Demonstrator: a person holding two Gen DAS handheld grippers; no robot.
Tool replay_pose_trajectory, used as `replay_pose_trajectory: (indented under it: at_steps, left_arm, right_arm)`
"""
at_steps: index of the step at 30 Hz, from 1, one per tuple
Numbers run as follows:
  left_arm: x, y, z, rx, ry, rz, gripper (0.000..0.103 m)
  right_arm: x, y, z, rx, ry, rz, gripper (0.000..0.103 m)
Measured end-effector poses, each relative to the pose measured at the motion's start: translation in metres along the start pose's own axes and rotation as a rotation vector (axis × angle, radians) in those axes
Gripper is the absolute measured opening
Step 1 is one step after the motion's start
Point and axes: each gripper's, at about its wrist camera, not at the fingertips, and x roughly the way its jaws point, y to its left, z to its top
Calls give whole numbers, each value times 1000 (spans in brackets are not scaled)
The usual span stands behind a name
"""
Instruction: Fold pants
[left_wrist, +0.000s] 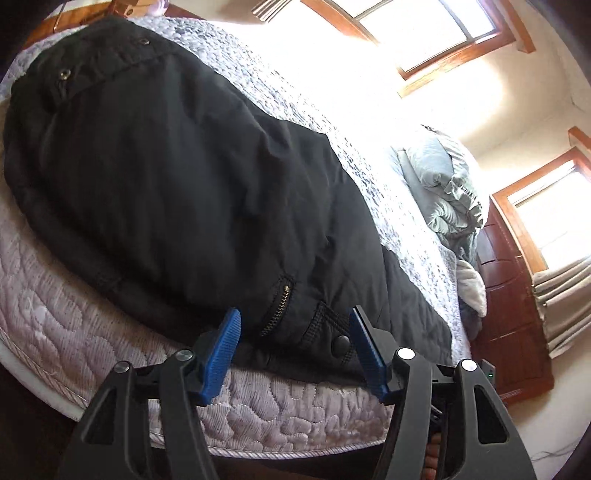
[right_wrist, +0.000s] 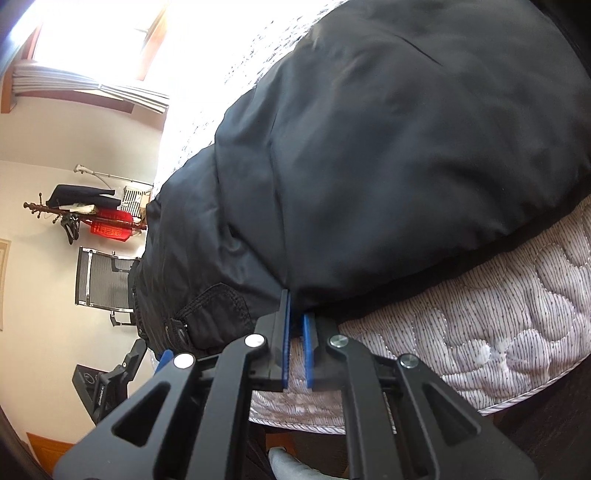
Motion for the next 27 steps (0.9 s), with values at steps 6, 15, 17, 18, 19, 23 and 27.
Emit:
replay_pose_trajectory:
  at_steps: [6,15,17,18,19,23,27]
  left_arm:
    - [2,0,-7,-52,60,11,61]
    - [10,18,-7,-137,44,42,61]
    - [10,17,0,-142,32,31,63]
    - [12,18,3,-152,39,30,64]
    - [16,22,5,-174,52,32,66]
    - [26,38,11,-267,55,19,66]
    - [16,49,15,-308,17,73,27]
  right_arm:
    - [0,-6,3,13,14,34,4]
    - [-4,-10,6,-12,17,67,4]
    - [-6,-11,7,-14,13,76,4]
    - [-7,-12,8,-16,11,79,4]
    - [-7,-13,8,-17,10,80,4]
    - [-10,-14,9,-27,7,79,4]
    - [-9,-15,9,-23,8,76,5]
